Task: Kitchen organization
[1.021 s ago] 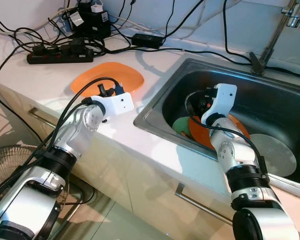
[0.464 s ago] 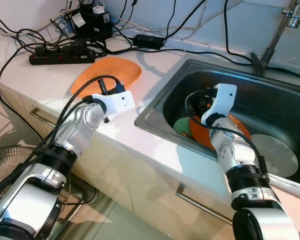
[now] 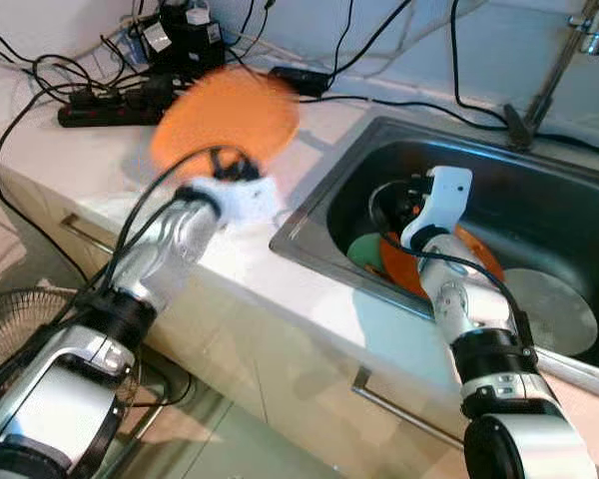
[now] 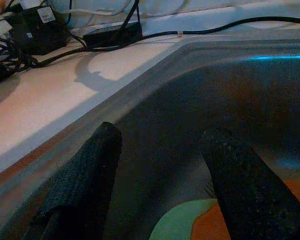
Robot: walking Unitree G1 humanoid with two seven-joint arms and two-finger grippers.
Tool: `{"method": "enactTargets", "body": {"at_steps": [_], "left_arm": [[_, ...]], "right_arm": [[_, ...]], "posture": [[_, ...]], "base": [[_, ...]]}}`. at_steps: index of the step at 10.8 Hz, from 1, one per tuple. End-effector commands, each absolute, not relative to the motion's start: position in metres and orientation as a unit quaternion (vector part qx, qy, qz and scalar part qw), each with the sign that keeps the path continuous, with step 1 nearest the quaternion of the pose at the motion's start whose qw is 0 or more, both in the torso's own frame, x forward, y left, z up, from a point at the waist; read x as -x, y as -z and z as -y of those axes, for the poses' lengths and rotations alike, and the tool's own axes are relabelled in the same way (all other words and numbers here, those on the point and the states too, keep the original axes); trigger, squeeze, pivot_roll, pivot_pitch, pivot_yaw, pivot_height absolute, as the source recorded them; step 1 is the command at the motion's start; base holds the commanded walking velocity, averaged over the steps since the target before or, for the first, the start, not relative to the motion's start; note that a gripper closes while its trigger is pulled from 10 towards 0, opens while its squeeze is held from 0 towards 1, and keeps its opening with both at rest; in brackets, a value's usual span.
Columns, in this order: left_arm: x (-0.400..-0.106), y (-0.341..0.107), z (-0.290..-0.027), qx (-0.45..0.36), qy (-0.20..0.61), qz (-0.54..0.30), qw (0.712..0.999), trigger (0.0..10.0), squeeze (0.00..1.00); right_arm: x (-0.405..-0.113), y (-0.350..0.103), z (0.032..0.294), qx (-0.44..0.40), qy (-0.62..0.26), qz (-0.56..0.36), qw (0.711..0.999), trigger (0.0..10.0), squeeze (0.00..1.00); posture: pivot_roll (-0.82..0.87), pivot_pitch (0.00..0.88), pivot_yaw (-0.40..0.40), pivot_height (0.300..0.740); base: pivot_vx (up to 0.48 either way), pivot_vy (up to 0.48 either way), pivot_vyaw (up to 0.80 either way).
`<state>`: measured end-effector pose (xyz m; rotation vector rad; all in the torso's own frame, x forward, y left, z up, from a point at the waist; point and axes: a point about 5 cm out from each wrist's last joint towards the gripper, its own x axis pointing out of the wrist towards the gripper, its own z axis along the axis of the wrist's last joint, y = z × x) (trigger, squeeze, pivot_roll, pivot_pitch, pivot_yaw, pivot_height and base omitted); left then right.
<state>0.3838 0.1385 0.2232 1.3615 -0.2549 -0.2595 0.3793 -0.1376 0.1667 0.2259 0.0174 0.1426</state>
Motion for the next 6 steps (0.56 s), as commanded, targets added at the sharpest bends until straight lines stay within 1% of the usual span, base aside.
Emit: {"method": "enactTargets", "body": {"at_steps": [1, 2, 3, 4, 5, 6], "left_arm": [[-0.381, -0.248, -0.124, -0.624, 0.11, 0.185, 0.751, 10.0, 0.0], [-0.377, -0.245, -0.114, -0.623, 0.13, 0.205, 0.744, 10.0, 0.0], [-0.374, -0.242, -0.11, -0.624, 0.14, 0.209, 0.74, 10.0, 0.0], [-0.371, -0.235, -0.102, -0.62, 0.155, 0.21, 0.739, 10.0, 0.0], [-0.368, -0.23, -0.096, -0.615, 0.166, 0.209, 0.742, 10.0, 0.0], [-0.367, -0.228, -0.094, -0.612, 0.169, 0.209, 0.743, 10.0, 0.0]], "right_arm": [[-0.382, -0.176, 0.136, -0.124, -0.073, 0.002, 0.99, 10.0, 0.0], [-0.382, -0.179, 0.137, -0.132, -0.074, 0.006, 0.989, 10.0, 0.0], [-0.382, -0.18, 0.137, -0.136, -0.071, 0.006, 0.988, 10.0, 0.89], [-0.384, -0.19, 0.141, -0.184, -0.066, 0.015, 0.981, 10.0, 1.0], [-0.384, -0.201, 0.143, -0.216, -0.073, 0.028, 0.973, 10.0, 1.0], [-0.384, -0.203, 0.144, -0.225, -0.074, 0.031, 0.971, 10.0, 1.0]], "posture": [[0.19, 0.055, 0.021, 0.74], [0.19, 0.053, 0.023, 0.74], [0.19, 0.053, 0.023, 0.74], [0.18, 0.053, 0.028, 0.74], [0.18, 0.054, 0.03, 0.74], [0.18, 0.054, 0.03, 0.74]], "base": [[0.0, 0.0, 0.0], [0.0, 0.0, 0.0], [0.0, 0.0, 0.0], [0.0, 0.0, 0.0], [0.0, 0.0, 0.0], [0.0, 0.0, 0.0]]}}
